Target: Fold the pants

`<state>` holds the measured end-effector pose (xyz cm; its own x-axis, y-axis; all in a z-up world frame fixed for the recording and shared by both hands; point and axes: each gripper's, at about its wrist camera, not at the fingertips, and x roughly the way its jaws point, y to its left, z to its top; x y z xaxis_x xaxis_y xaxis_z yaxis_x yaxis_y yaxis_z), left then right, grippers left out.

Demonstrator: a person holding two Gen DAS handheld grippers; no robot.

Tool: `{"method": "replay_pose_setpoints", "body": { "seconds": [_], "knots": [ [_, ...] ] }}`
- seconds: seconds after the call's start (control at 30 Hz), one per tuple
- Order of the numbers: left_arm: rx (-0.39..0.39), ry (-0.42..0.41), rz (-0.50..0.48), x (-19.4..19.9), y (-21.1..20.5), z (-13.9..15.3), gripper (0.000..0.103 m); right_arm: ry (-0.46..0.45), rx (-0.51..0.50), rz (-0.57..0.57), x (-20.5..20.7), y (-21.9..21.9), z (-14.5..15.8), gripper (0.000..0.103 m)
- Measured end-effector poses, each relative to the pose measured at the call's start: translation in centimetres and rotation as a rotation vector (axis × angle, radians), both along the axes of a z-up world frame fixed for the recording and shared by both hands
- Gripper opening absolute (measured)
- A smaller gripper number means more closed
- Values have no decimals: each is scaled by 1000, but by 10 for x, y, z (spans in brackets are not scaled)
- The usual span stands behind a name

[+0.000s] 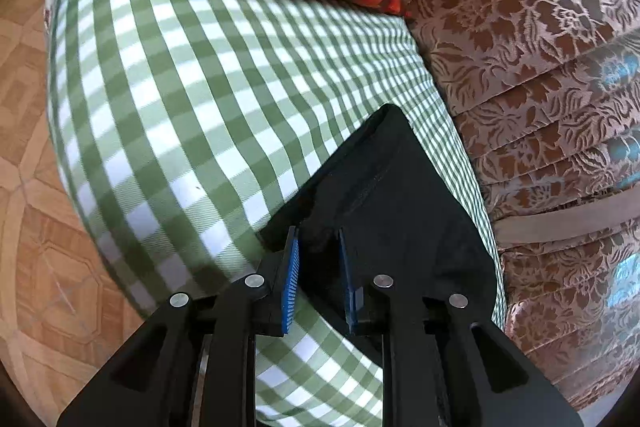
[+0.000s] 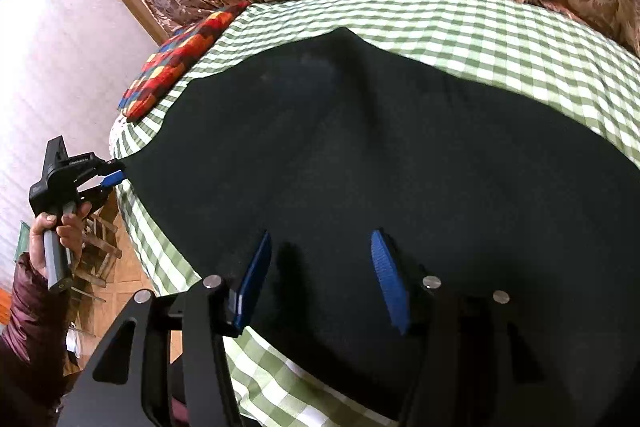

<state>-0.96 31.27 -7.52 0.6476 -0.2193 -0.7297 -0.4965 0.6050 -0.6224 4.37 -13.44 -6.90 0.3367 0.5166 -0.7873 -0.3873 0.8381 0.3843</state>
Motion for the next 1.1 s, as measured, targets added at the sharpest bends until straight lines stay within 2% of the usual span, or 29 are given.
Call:
{"method": "replay_pose_setpoints", "body": {
  "seconds": [0.17,0.23,0.27,0.3,0.37,0.43,0.5,0.53,0.57,0.6,0.67,0.7,0.73,0.77,0.8,0.87,0.9,0.93,1.0,1.1],
  "knots": [
    [-31,1,30,-3,3,-2,17,11,3,-9,1,-2,-6,53],
    [-38,-24,53,-11,5,1,48,10,5,-11,0,-3,-7,53],
    [-45,-32,60,-15,5,1,72,11,8,-13,0,-3,-7,54],
    [-66,-39,59,-16,6,-2,73,11,11,-14,0,-2,-7,54],
    [-71,-28,72,-16,7,-6,73,9,12,-15,0,-2,-7,54],
    [-55,-10,64,-10,4,-8,67,6,10,-14,-1,-2,-7,54],
    [-23,13,49,-3,1,-8,49,6,14,-15,-1,-3,-7,54],
    [-13,24,46,0,-1,-9,44,7,15,-16,-1,-3,-8,54],
    [6,31,41,4,-2,-10,35,7,15,-16,-1,-3,-8,54],
    [27,31,37,5,-2,-9,18,6,14,-15,-1,-3,-8,54],
    [55,-4,38,6,-3,0,13,7,15,-14,0,-4,-7,54],
    [73,-46,38,4,-5,11,12,7,16,-14,0,-4,-7,54],
    [146,-91,18,1,-12,31,12,7,14,-13,-1,-3,-8,54],
    [177,-93,14,0,-16,39,12,6,8,-9,0,-3,-9,55],
    [200,-73,11,1,-19,42,12,7,3,-7,0,-1,-10,55],
    [256,28,-8,10,-19,29,12,10,6,-5,1,1,-12,59],
    [250,106,-14,16,-17,12,12,8,7,-3,0,1,-12,59],
    [236,145,-17,18,-15,-1,12,-1,2,2,-1,2,-12,59],
    [242,141,-8,17,-16,-4,16,-15,-10,13,-2,4,-13,60],
    [332,150,20,12,-23,14,23,-14,-2,14,-3,3,-13,61]
  ]
}}
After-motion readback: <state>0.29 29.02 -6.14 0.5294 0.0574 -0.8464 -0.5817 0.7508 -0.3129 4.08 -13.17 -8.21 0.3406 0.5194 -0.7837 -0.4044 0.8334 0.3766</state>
